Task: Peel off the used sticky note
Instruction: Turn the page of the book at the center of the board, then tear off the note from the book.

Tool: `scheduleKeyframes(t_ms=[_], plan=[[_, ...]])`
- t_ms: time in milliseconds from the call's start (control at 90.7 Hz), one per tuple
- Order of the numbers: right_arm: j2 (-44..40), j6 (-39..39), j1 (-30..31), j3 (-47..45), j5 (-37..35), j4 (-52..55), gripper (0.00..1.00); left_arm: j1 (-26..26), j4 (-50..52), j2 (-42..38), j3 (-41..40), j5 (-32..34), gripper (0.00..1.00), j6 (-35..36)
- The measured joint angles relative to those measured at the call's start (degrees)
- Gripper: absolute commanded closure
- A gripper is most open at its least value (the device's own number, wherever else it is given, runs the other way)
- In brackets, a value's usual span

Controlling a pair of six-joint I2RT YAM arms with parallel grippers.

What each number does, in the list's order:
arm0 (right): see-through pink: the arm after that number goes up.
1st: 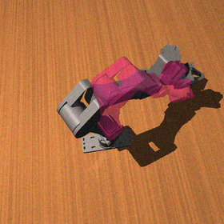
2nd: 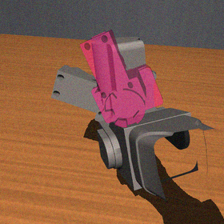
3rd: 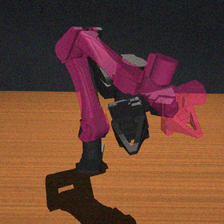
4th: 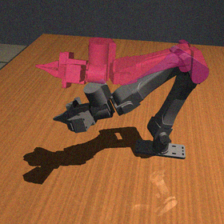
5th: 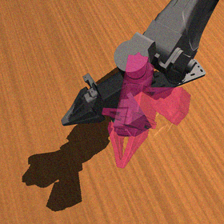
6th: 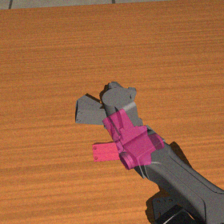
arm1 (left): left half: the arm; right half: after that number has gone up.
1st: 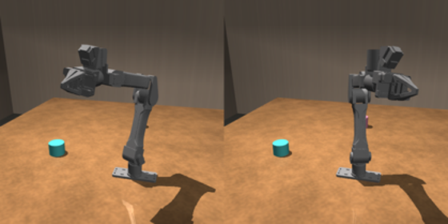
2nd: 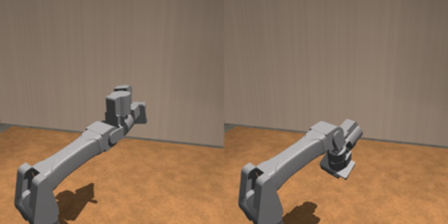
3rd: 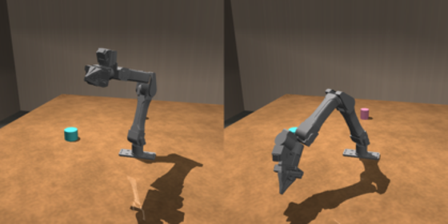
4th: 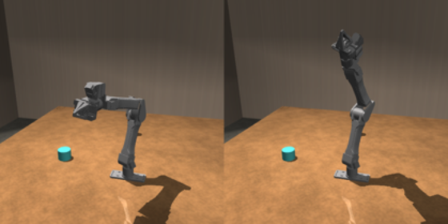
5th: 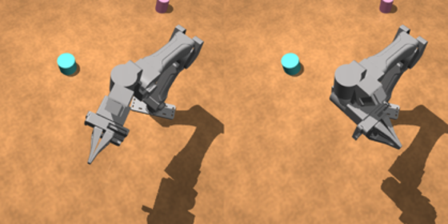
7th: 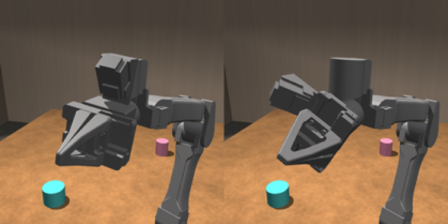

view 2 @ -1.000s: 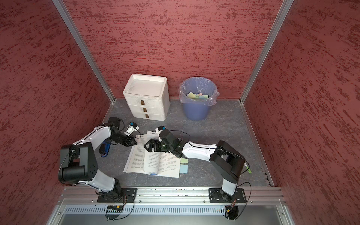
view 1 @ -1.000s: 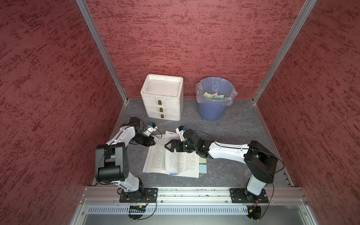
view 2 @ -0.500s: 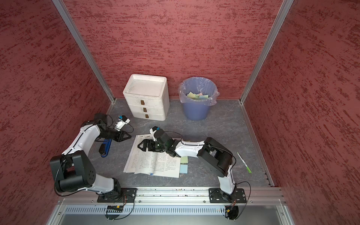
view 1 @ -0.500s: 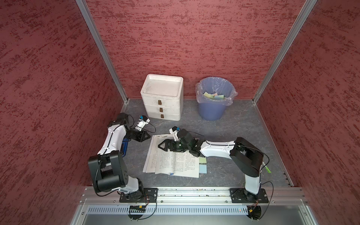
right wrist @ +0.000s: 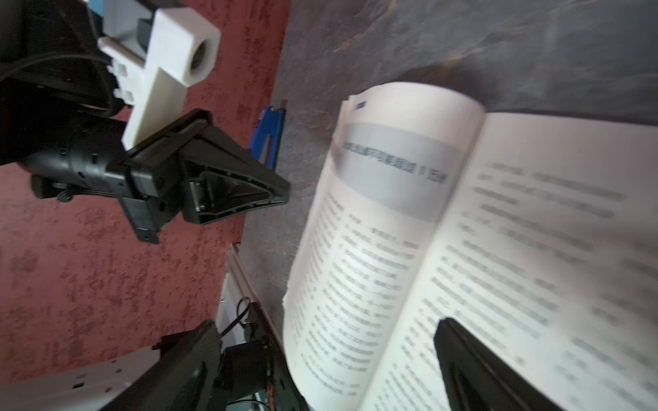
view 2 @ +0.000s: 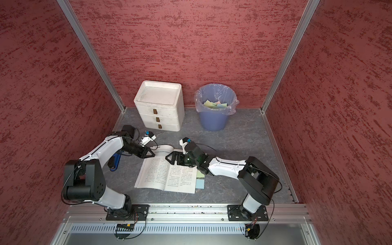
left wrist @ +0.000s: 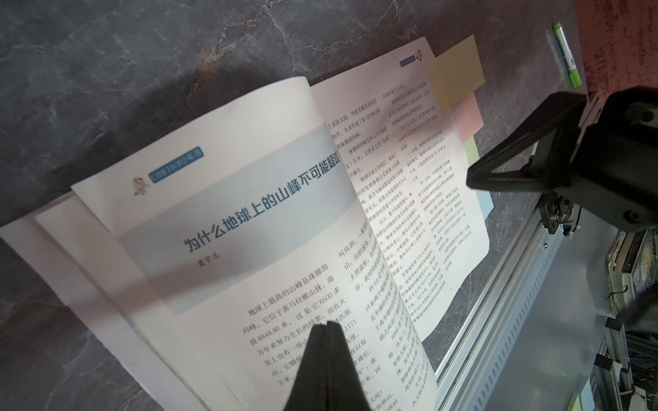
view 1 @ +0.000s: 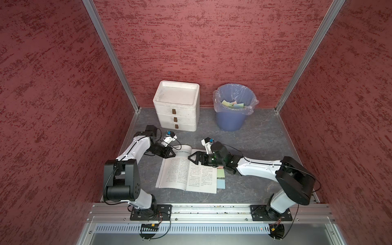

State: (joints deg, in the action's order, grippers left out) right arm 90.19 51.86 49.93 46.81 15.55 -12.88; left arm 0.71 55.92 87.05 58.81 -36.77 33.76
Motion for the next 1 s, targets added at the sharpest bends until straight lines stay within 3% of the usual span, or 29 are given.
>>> scheduleKeyframes(t_ms=[220,364,639,1003], plan=[[-14.75,-4.83,-13.38,-6.25,-5.66,12.37,0.06,-11.04,-0.31,-3.39,2.71,2.21,1.0,-4.39],[-16.68,-6.86,-20.57,-9.92,-7.19,16.98,0.15,-19.32,-1.31,-0.13,7.82,4.15,1.0,-7.74],[-8.0,-8.07,-24.17,-11.98,-3.15,14.36,0.24,-28.89,-5.97,15.21,14.08,5.97,1.0,-12.46],[4.83,-8.98,-25.62,-10.23,5.42,0.2,0.65,-31.52,-8.13,28.41,25.31,6.62,1.0,-13.6]])
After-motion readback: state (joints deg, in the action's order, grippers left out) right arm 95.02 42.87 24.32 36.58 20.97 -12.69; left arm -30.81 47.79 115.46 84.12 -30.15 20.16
